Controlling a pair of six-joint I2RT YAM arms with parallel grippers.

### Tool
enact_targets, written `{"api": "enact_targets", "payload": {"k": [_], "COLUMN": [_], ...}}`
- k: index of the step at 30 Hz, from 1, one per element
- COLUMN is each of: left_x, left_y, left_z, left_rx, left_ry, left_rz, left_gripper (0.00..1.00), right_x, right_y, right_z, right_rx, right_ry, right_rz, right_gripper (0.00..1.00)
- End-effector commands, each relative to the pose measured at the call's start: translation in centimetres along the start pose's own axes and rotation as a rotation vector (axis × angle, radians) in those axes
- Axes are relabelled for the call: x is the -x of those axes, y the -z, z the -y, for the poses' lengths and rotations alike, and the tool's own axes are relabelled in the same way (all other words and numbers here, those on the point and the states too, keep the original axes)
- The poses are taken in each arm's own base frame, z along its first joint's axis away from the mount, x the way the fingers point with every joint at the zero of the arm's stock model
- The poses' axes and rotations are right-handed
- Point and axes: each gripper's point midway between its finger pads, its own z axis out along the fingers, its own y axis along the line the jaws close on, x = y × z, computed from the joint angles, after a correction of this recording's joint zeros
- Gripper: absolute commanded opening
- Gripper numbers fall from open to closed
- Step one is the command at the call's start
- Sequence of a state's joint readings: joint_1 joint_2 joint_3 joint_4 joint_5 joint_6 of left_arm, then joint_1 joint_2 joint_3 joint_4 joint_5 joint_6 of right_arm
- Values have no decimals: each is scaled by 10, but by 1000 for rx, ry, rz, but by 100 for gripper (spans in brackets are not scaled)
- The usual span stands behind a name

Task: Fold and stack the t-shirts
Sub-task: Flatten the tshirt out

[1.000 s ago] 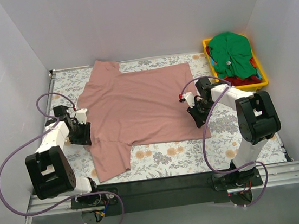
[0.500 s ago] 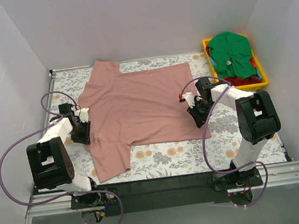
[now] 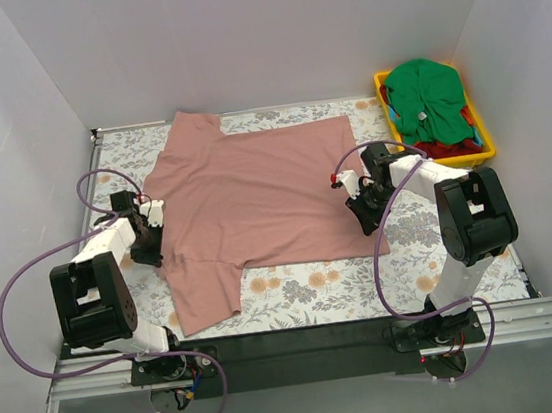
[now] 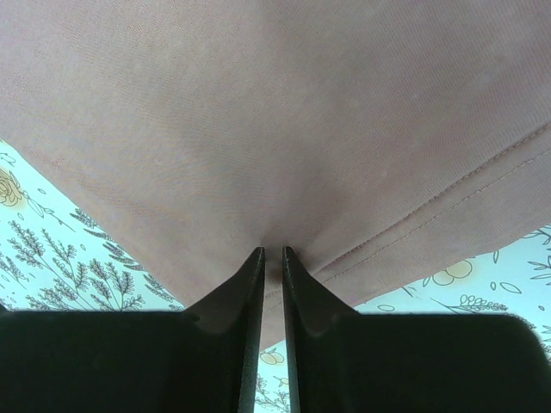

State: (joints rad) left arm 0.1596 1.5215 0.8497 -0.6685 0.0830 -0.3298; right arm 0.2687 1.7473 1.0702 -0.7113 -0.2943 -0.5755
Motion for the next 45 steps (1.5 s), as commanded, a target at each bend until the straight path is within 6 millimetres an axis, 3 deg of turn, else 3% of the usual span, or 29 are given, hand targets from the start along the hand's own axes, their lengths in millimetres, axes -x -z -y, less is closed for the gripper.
{"api": "enact_targets", "payload": {"k": [1, 9, 18, 27, 34, 38, 45], "left_x": [5, 31, 17, 3, -3, 1, 9], "left_y": [3, 30, 11, -4, -9, -4, 16], "left_z": [-5, 12, 12, 1, 0, -2, -12], "left_rx": [31, -20, 19, 88, 98, 108, 161], "left_ry": [0, 3, -1, -6, -2, 1, -5], "left_rz": [17, 76, 20, -33, -40, -32, 2], "left_gripper": [4, 10, 22, 22, 14, 0, 0], "right_x": [-20, -21, -23, -23, -25, -27, -30], "right_y": [-12, -13, -13, -15, -17, -19, -20], "right_z": [-6, -8, -9, -8, -7, -6, -5], "right_rx": [37, 45, 45, 44, 41, 39, 32], "right_ry": [-19, -20, -21, -20, -17, -19, -20], "right_rz": [-70, -68, -69, -69, -78, -83, -90], "right_gripper": [20, 20, 20, 20, 19, 19, 19]}}
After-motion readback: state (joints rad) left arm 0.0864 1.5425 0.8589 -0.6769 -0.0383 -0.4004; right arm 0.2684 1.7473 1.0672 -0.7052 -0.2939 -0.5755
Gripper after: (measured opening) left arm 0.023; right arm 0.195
